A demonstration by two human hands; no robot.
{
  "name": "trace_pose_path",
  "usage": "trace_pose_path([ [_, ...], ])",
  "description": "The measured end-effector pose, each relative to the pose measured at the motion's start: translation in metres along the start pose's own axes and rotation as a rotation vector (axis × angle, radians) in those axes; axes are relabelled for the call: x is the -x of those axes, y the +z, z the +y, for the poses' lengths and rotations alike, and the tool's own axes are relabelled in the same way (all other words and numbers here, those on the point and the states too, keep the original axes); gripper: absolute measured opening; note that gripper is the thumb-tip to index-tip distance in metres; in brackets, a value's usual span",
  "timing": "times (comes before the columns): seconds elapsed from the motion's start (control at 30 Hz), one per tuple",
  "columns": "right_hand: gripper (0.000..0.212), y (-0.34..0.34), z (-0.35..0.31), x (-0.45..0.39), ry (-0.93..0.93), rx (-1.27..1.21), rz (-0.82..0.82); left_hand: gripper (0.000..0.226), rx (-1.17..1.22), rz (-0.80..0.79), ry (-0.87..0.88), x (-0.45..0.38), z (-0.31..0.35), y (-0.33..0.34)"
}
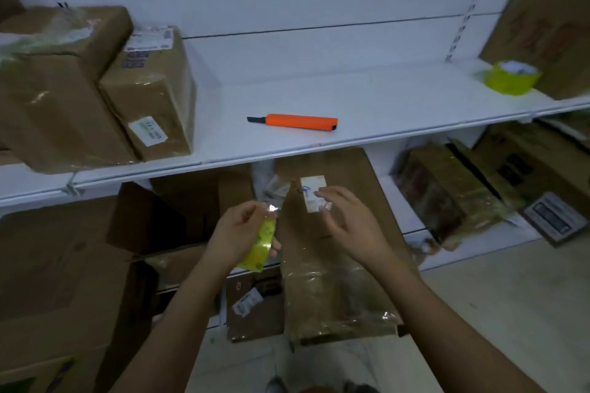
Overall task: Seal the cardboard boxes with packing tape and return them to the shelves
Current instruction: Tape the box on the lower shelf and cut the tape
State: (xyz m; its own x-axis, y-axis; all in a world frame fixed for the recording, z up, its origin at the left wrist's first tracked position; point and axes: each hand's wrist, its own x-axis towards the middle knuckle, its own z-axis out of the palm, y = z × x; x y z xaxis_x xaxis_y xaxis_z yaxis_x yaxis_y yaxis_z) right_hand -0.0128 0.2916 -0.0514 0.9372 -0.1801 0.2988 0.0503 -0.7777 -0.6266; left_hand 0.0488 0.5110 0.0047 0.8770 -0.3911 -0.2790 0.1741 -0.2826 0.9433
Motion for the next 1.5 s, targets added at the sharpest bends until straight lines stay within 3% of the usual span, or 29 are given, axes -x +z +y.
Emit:
trace_pose_path([
  [0.13,0.076,-0.022,0.030,0.045,0.180,0.082,-0.270,0.027,-0.094,0.109,0.042,0.007,-0.018,0.027],
  [0.27,0.115,-0.021,0.057,0.102,0.011,0.296,-0.537,0.032,-0.270,0.254,0.001,0.019,-0.041,0.053],
  [0.4,0.127,-0.002,0.089,0.142,-0.179,0.504,-0.594,0.032,-0.323,0.321,-0.029,0.037,-0.055,0.074],
  [0.47,0.111,0.000,0.102,0.148,-0.147,0.534,-0.550,0.032,-0.374,0.340,-0.046,0.047,-0.064,0.079],
  [0.57,0.067,0.002,0.113,0.156,-0.153,0.572,-0.617,0.027,-0.381,0.389,-0.080,0.064,-0.079,0.080],
  [0.67,0.071,0.009,0.118,0.170,-0.184,0.629,-0.592,0.024,-0.325,0.424,-0.100,0.082,-0.092,0.077],
  [0.8,0.114,0.020,0.130,0.179,-0.229,0.779,-0.675,0.026,-0.324,0.449,-0.115,0.095,-0.101,0.074],
  [0.87,0.120,0.019,0.127,0.173,-0.185,0.884,-0.663,0.025,-0.307,0.437,-0.099,0.099,-0.103,0.072],
  [1.1,0.062,-0.014,0.075,0.132,-0.106,0.753,-0.631,0.025,-0.309,0.401,-0.063,0.114,-0.117,0.050],
  [1.23,0.044,-0.049,0.042,0.130,-0.166,0.716,-0.629,0.022,-0.316,0.537,-0.033,0.127,-0.112,0.038],
  [1.4,0.026,-0.093,0.005,0.124,-0.219,0.727,-0.462,0.027,-0.380,0.563,0.052,0.138,-0.099,0.026],
  [1.5,0.017,-0.118,-0.014,0.108,-0.311,0.715,-0.176,0.037,-0.387,0.520,0.144,0.148,-0.087,0.024],
])
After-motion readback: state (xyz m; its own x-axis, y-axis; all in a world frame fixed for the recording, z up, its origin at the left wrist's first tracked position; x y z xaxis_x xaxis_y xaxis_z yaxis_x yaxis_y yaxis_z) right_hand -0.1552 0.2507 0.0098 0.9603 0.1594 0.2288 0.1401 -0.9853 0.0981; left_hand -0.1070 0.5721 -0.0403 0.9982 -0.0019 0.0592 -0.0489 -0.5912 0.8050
